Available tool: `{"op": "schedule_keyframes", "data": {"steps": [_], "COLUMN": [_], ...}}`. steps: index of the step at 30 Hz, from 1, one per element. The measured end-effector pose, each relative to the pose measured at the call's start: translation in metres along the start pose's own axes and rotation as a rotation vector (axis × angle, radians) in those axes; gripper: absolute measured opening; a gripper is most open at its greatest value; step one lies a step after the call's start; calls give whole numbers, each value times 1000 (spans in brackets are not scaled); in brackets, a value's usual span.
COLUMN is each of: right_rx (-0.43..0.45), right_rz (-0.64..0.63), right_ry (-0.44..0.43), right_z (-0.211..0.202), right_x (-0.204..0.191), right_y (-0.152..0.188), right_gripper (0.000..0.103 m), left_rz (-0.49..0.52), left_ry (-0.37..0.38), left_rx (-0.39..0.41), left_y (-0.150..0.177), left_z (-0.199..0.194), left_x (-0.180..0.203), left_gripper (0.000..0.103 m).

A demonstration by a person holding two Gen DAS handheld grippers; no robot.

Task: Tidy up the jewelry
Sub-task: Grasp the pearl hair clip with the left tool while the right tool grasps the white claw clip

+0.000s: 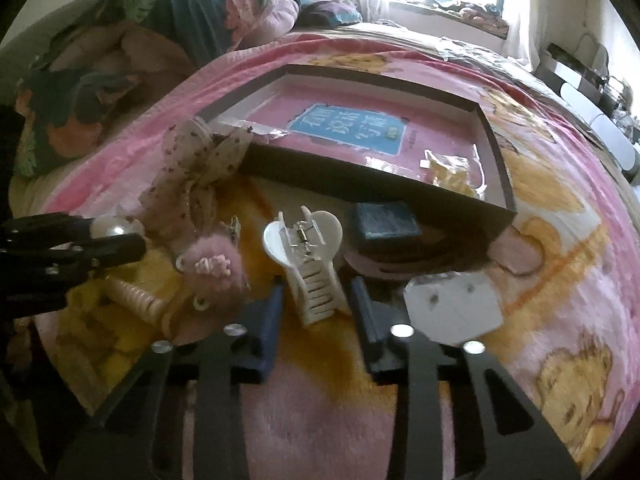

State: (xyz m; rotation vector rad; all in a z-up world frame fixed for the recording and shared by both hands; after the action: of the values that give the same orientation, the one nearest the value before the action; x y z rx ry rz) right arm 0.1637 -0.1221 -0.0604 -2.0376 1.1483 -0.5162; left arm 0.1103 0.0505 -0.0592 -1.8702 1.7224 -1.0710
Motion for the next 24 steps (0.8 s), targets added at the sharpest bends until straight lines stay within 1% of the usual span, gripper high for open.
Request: {"op": "schedule_keyframes", "data": {"steps": [2, 6, 10, 15, 18, 21, 24], "right_rx": [8, 33, 66, 123, 146, 134, 102], "right_rz": [12, 51, 86, 109, 110, 114, 125], "right_ry": [-6, -45, -74, -78, -64, -47, -49], "right_z": [1, -5, -19, -41, -50, -52, -51], "right_x": [-1, -1, -2, -2, 2, 9, 17], "right_y": [-1, -3, -8, -16, -20, -20, -14], "right_gripper": [26, 25, 25, 25, 24, 24, 24], "left_rz": [-15, -32, -38, -40, -47, -48, -40], "left_ry": [0, -2, -5, -13, -18, -23, -27], "left_rx": [6, 24, 46, 72, 86, 93, 96], "left_y": [-1, -4, -6, -11, -15, -19, -23], "left_z": [-3, -9, -17, -28, -35, -38, -39], "left_x": [-5, -12, -15, -17, -19, -19, -15], "left_gripper": [37, 37, 37, 37, 37, 37, 37]}}
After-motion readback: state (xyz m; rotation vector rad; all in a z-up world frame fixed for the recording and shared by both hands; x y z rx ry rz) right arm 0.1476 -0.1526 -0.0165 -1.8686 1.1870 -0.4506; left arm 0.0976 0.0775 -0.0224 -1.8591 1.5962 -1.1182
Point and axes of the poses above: each gripper's, at about its wrist camera, not at the fingertips, and z roughly the way its jaws point, x to its right, y to its underside, the point moved 1 cm from there along z, roughly the way its jaws point, and after that the axes turned 11 degrees about x, right-handed, at the moved point
